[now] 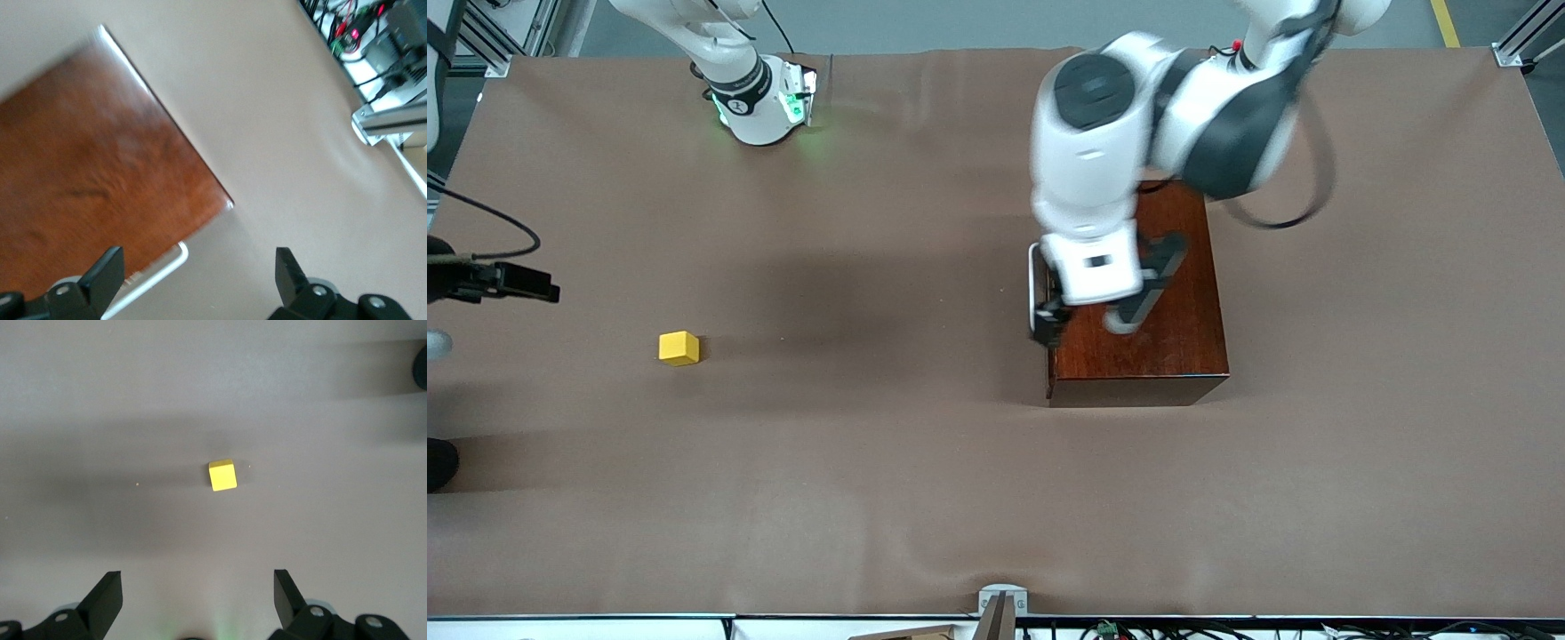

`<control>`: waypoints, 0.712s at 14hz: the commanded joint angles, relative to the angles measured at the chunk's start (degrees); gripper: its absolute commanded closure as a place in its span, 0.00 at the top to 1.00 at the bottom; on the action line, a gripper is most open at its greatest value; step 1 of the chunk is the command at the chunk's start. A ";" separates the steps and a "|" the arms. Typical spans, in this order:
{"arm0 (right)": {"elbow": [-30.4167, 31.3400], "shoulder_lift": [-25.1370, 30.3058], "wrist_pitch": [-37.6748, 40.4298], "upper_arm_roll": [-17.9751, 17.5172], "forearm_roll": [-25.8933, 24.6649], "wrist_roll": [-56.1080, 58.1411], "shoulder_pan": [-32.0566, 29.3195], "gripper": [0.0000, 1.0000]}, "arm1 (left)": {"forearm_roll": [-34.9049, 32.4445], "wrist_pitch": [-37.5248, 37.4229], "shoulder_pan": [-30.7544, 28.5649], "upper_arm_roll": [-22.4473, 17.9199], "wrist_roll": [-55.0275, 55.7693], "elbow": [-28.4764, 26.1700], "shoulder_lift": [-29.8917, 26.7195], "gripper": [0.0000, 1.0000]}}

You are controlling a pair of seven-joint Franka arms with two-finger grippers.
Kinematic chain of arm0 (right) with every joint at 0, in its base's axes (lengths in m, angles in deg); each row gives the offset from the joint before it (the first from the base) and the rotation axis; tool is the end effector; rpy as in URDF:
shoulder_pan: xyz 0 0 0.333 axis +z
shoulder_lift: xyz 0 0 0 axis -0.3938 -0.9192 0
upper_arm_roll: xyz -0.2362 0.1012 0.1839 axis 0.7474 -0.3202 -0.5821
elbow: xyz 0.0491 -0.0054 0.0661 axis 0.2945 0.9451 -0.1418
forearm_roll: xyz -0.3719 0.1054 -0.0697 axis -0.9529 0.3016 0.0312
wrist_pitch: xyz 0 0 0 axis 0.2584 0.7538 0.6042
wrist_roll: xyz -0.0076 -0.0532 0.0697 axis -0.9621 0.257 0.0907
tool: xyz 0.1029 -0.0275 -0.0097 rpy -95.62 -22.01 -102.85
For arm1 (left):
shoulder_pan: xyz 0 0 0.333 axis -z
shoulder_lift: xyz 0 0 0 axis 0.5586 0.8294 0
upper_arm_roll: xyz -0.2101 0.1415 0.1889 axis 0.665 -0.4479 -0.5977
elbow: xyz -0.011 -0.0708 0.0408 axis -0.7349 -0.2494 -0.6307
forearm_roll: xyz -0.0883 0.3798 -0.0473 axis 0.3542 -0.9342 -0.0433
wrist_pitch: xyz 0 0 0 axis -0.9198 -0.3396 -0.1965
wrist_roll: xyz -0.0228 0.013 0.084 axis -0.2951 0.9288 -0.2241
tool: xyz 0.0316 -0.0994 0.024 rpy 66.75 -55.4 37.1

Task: Open drawer, take yellow block, close drawer
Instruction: 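Release the cube on the table while the left gripper withdraws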

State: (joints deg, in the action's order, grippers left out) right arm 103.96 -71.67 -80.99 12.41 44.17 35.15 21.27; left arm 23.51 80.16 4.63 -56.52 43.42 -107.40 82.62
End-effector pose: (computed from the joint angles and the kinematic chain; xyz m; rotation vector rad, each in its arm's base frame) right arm 0.6175 -0.0445 0.5919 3.1099 0.0053 -0.2834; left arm 0.5831 -0.4034 0.5583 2.7705 1.3679 0.2393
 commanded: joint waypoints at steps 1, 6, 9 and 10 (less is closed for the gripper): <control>-2.77 1.09 3.03 0.44 -0.77 0.23 0.34 1.00 | 0.95 -3.16 -3.24 0.34 -8.63 -3.05 -4.97 1.00; 3.44 9.25 3.57 0.35 0.47 0.14 0.25 1.00 | 1.30 -9.23 -12.03 0.51 -26.56 -3.05 -9.01 1.00; 6.45 12.08 2.86 0.26 0.64 0.15 0.34 1.00 | 1.39 -12.05 -17.74 0.60 -39.20 -3.05 -10.69 1.00; 8.02 12.95 2.69 0.26 0.73 0.23 0.51 1.00 | 1.31 -13.01 -19.33 0.43 -44.56 -3.05 -11.21 1.00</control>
State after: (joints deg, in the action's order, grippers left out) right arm 107.11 -62.05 -76.91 12.63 44.36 35.16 21.49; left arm 23.71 68.77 -12.17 -56.47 6.41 -108.64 73.84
